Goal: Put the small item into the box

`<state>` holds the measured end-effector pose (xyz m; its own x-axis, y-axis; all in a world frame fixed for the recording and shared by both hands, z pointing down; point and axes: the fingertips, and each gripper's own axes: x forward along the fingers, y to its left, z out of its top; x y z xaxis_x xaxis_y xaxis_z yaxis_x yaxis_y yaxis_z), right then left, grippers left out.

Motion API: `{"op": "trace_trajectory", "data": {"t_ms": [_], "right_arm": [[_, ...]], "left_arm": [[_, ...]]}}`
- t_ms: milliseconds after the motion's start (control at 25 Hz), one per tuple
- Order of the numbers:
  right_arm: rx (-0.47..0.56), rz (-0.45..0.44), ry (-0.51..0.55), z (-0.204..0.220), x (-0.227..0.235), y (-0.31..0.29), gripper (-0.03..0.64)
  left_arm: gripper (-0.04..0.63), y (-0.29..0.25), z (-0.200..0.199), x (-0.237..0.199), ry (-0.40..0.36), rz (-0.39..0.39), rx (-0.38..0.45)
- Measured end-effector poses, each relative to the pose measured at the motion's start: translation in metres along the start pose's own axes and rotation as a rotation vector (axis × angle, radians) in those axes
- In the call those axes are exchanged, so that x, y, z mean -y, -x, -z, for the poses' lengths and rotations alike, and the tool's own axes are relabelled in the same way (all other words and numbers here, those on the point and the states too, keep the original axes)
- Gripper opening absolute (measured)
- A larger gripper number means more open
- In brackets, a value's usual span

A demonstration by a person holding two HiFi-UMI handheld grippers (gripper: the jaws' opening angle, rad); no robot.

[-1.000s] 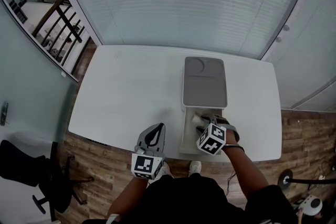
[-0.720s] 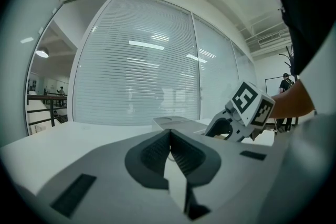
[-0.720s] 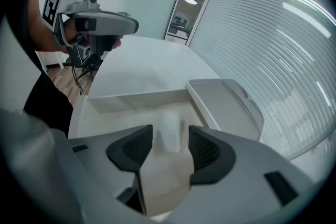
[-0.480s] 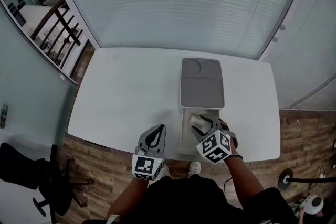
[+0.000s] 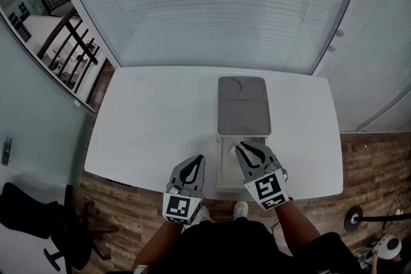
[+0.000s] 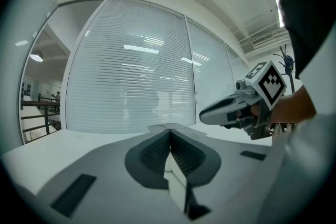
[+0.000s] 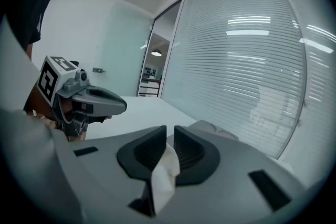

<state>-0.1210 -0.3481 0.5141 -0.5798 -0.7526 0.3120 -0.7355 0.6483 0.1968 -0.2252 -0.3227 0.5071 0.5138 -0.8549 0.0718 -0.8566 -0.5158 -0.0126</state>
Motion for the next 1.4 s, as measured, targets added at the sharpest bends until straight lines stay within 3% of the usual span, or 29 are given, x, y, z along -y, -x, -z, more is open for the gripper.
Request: {"op": "trace_trajectory", "data": {"t_ms": [360, 600, 960, 1400], "right_arm": [[0.22, 0.094, -0.147, -0.025, 0.014, 0.023, 0.006], [0.362, 0.143, -0.139, -0.055, 0.021, 0.044, 0.005], [0.334, 0.203, -0.219, -0.037, 0.039, 0.054, 0.003], [0.302, 0.217, -0.215, -0.032, 0.039, 0.057, 0.004]], "left_arm": [[0.012, 0.0, -0.019, 0.003, 0.025, 0.009, 0.038], [0.012, -0.005, -0.028, 0.004, 0.02, 0.018, 0.059], [0.012, -0.008, -0.022, 0.011, 0.03, 0.023, 0.031], [0.012, -0.006, -0.014, 0.019, 0.026, 0.041, 0.014]]}}
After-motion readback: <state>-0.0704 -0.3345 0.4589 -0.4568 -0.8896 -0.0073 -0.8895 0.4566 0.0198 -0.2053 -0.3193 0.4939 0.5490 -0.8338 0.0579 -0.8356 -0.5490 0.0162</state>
